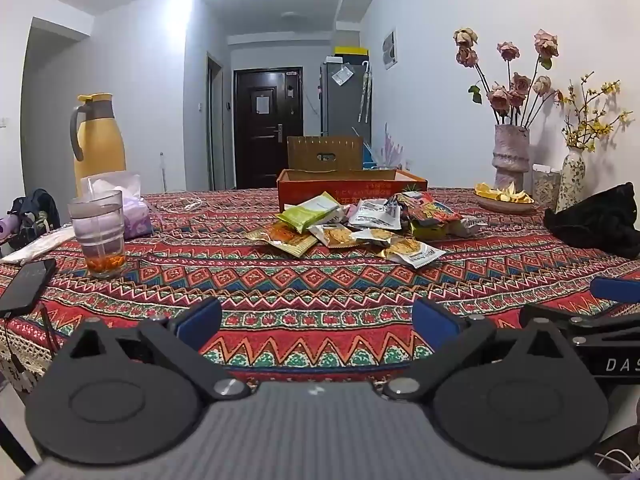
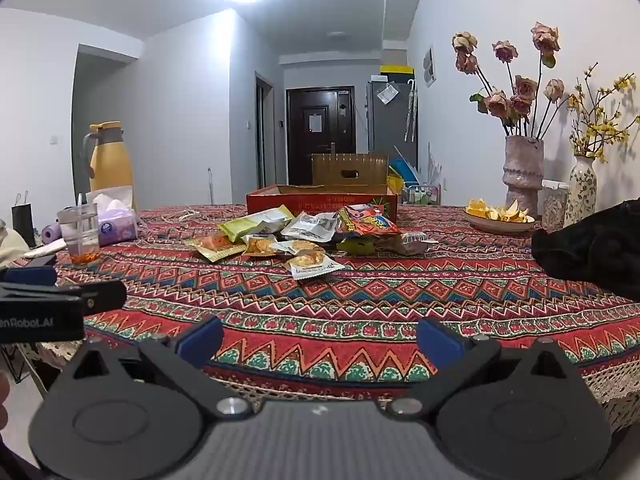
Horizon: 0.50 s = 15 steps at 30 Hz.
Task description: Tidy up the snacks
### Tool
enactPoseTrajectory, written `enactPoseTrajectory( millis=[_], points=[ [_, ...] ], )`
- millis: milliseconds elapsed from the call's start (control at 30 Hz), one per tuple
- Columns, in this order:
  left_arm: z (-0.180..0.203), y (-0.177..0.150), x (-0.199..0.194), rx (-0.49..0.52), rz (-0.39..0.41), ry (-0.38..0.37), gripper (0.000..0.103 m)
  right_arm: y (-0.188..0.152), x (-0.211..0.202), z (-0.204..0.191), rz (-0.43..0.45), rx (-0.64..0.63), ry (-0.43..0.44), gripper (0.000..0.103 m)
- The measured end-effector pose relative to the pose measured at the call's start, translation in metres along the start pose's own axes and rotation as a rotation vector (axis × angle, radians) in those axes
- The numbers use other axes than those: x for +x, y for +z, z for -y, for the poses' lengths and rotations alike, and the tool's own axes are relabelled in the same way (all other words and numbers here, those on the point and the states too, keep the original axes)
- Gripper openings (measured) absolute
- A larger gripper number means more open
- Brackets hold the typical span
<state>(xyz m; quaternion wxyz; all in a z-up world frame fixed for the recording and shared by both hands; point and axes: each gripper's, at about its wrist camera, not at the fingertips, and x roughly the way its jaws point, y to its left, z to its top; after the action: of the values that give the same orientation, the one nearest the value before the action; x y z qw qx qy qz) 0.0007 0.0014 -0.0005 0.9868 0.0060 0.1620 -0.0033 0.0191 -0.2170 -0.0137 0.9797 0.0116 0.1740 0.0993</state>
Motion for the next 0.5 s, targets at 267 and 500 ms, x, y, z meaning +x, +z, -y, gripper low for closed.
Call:
enactPoseTrajectory(
  millis=[267,500],
  points=[
    [0.003,0.002,-0.003,0.016,-0.002,0.001,0.103,-0.002,0.002,0.002,0.001,0.006,0.0,0.103],
    [0.005,0.003,-0.003,0.021,-0.004,0.0,0.103,-0.001,0.001,0.001,-0.002,0.003,-0.004,0.103]
  ],
)
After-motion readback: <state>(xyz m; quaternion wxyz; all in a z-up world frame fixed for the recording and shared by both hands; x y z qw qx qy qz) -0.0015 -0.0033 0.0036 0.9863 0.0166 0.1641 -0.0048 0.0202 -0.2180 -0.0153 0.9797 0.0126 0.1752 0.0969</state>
